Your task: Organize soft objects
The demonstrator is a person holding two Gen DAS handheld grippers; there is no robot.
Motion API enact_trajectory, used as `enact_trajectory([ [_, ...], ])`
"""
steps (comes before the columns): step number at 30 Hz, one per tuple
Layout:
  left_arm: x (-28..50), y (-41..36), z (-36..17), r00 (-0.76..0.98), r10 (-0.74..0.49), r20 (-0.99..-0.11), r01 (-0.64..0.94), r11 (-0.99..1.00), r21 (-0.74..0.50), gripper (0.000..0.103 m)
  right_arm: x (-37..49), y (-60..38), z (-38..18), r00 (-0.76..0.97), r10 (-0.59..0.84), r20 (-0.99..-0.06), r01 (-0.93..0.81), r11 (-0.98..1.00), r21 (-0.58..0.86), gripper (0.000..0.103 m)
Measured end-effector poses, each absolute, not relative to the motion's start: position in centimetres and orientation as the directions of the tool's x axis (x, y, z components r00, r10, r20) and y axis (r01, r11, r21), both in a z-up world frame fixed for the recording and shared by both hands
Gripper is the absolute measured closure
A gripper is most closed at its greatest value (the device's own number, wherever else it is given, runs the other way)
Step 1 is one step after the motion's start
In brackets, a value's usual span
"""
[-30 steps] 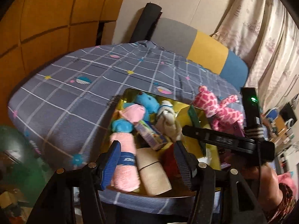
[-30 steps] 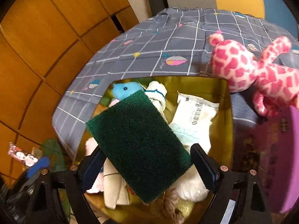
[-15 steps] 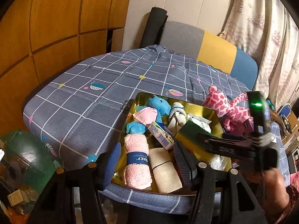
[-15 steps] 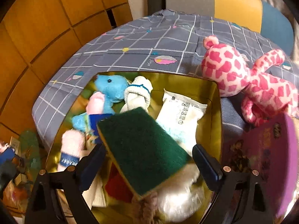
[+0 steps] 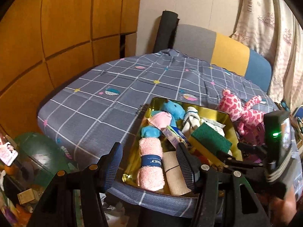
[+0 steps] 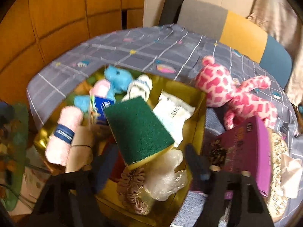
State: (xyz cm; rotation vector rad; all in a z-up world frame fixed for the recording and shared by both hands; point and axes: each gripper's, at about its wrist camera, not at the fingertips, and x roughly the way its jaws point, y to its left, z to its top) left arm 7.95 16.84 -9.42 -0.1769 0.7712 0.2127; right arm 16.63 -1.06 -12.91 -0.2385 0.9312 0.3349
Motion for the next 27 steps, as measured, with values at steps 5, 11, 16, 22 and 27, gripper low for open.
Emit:
enact_trajectory([
  [5, 7.9, 16.5, -9.1, 0.678, 0.168, -0.716, -0.284, 0.958, -0.043, 0.043, 18.9, -1.1, -15.0, 0.514, 0.185, -0.837, -0.346, 0.938, -0.005, 0.037],
  [11, 7.8, 16.1, -8.9, 0.670, 0.183, -0.719, -0.304, 0.952, -0.041, 0.043, 17.6, -2.3, -12.9, 0.516, 0.277, -0.810, -0.317, 0.941, 0.120, 0.012],
  [16, 7.6, 15.6, -8.9, 0.652, 0.185, -0.735, -0.316, 0.948, -0.042, 0.044, 15.1, -2.8, -10.5, 0.547, 0.293, -0.784, -0.315, 0.940, 0.131, 0.001],
  [22, 6.2, 14.7, -8.5, 0.650, 0.214, -0.729, -0.329, 0.944, -0.017, 0.043, 12.8, -3.5, -8.8, 0.566, 0.274, -0.778, -0.295, 0.948, 0.119, 0.000],
  [27, 4.9, 14.1, -7.9, 0.657, 0.251, -0.711, -0.346, 0.938, 0.011, 0.044, 10.9, -4.6, -7.8, 0.576, 0.241, -0.781, -0.244, 0.963, 0.117, 0.000],
])
